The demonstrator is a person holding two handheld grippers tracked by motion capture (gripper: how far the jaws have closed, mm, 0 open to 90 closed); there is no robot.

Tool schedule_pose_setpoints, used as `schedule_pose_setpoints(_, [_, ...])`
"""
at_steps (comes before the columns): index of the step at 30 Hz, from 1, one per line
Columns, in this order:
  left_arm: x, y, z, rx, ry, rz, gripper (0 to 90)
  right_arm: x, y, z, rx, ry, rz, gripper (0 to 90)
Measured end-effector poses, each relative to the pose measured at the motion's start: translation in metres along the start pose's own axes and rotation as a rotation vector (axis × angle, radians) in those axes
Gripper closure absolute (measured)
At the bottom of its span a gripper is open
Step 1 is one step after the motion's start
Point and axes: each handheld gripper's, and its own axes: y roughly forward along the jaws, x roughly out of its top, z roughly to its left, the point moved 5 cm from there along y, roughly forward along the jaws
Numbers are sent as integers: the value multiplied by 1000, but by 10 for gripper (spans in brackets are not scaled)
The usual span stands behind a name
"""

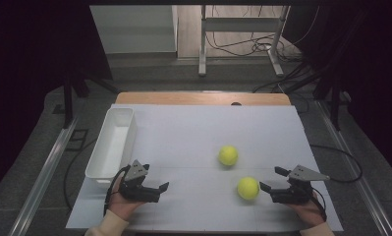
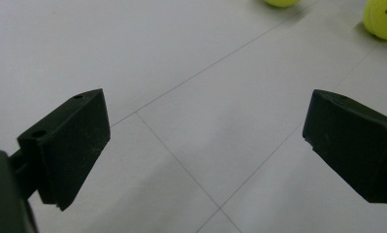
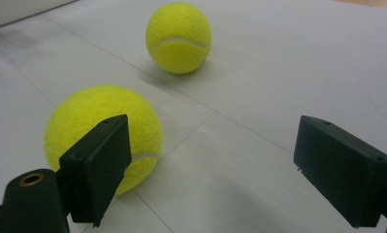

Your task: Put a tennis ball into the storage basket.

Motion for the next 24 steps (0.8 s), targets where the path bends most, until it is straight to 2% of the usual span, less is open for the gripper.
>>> schedule_pose_setpoints(2, [2,2,-2,-15,-1,3,41,0,0,0,-4,-1,0,141])
schedule_pose_setpoints(6, [6,4,-6,-20,23,17,39,0,1,-1,-3,0,0,141])
schedule_pose_setpoints(15, [21,11,-12,-43,36,14,39,1,0,-1,-6,-1,-3,142])
schedule_pose_setpoints(24, [37,26,-22,-74,66,37,40,-1,0,0,-14,-3,9,142])
